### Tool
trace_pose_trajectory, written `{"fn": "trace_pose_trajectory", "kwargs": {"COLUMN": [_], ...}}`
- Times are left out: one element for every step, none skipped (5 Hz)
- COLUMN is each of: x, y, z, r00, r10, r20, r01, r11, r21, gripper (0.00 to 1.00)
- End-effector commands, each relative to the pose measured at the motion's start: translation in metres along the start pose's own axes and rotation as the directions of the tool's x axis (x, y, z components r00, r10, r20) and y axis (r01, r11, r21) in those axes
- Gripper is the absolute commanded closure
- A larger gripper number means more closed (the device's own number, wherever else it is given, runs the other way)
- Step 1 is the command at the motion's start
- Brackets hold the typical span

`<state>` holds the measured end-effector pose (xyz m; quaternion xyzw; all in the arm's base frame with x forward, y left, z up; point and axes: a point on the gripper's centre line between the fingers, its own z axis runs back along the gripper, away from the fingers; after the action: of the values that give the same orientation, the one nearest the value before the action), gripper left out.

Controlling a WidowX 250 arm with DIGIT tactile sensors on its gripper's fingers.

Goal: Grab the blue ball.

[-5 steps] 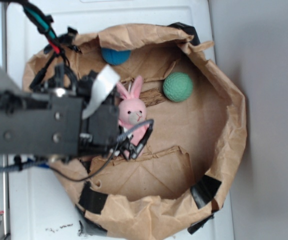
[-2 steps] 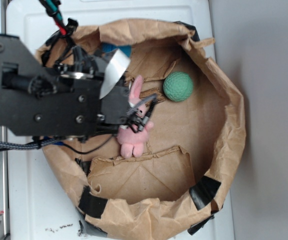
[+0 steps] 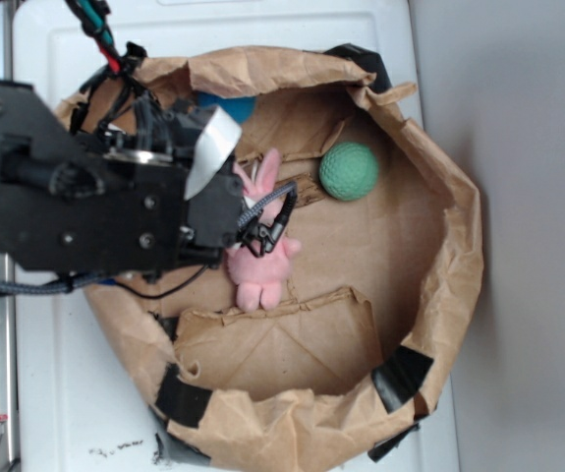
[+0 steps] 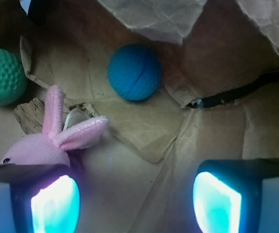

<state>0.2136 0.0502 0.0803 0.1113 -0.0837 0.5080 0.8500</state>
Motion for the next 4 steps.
{"fn": "trace_pose_trajectory", "kwargs": {"x": [0.014, 0.033, 0.048, 0.063], "y": [-0.015, -0.049, -0.073, -0.085], "z": [-0.002, -0.013, -0.008, -0.019], "r00": [0.995, 0.989, 0.979, 0.973], "r10": [0.100, 0.145, 0.198, 0.223], "r20": [0.011, -0.018, -0.058, -0.057], "r01": [-0.100, -0.146, -0.199, -0.223], "r11": [0.994, 0.989, 0.980, 0.975], "r21": [-0.040, -0.029, -0.017, 0.003], "gripper": [0.00, 0.00, 0.00, 0.00]}}
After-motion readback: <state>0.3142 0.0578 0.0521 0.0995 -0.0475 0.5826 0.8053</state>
